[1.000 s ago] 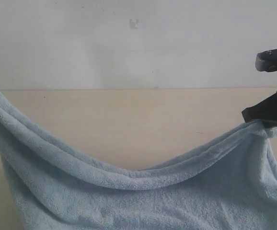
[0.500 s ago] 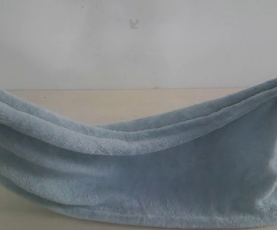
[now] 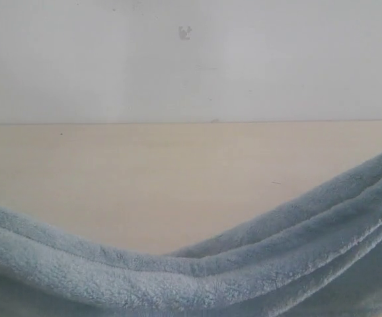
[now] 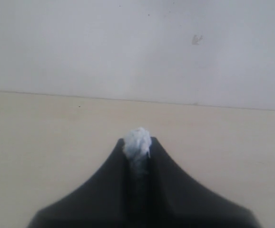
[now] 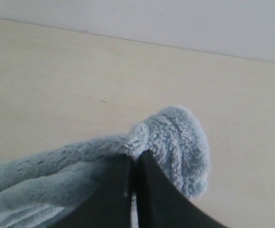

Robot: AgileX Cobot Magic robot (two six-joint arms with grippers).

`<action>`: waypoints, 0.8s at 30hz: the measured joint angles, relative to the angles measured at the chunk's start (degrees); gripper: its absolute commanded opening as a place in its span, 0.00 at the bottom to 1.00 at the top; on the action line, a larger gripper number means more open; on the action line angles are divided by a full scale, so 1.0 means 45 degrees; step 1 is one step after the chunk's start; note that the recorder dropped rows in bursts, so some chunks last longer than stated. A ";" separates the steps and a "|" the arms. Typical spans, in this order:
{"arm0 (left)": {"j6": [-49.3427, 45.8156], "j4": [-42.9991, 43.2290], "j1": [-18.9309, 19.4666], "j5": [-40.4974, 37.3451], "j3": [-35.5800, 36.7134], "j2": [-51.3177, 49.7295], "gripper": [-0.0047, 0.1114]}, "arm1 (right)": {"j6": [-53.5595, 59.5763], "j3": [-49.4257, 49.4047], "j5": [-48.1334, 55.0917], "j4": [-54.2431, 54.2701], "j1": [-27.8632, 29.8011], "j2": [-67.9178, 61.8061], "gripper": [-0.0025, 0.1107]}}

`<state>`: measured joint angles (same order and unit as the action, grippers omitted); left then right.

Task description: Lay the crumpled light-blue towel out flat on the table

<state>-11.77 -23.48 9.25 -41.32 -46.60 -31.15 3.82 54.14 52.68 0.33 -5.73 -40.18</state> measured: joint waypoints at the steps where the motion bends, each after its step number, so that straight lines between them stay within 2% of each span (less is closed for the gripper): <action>1: 0.0474 0.0597 -0.0038 -0.0137 0.0000 0.0065 0.07 | 0.0000 0.0000 0.0028 0.0000 0.0000 -0.0024 0.02; 6: 0.2422 0.3104 -0.0185 -0.0066 0.0340 -0.0222 0.07 | 0.0000 0.0028 0.0239 -0.0074 0.0000 -0.1560 0.02; 12: 0.3073 0.4019 -0.0229 0.1589 0.1121 -0.2878 0.07 | 0.0048 0.0322 -0.1105 -0.0223 0.0000 -0.5866 0.02; 18: 0.3148 0.4457 -0.0229 0.4924 0.1121 -0.6707 0.07 | 0.0143 0.1981 -0.2745 -0.0251 0.0000 -0.9830 0.02; 24: 0.3148 0.4599 0.0093 0.9016 0.0848 -1.0204 0.08 | 0.0541 0.5090 -0.3888 -0.0272 0.0000 -1.3384 0.02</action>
<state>2.40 -2.78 9.67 -0.75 -42.78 -77.06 6.26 77.05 35.19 -0.89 -5.73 -100.41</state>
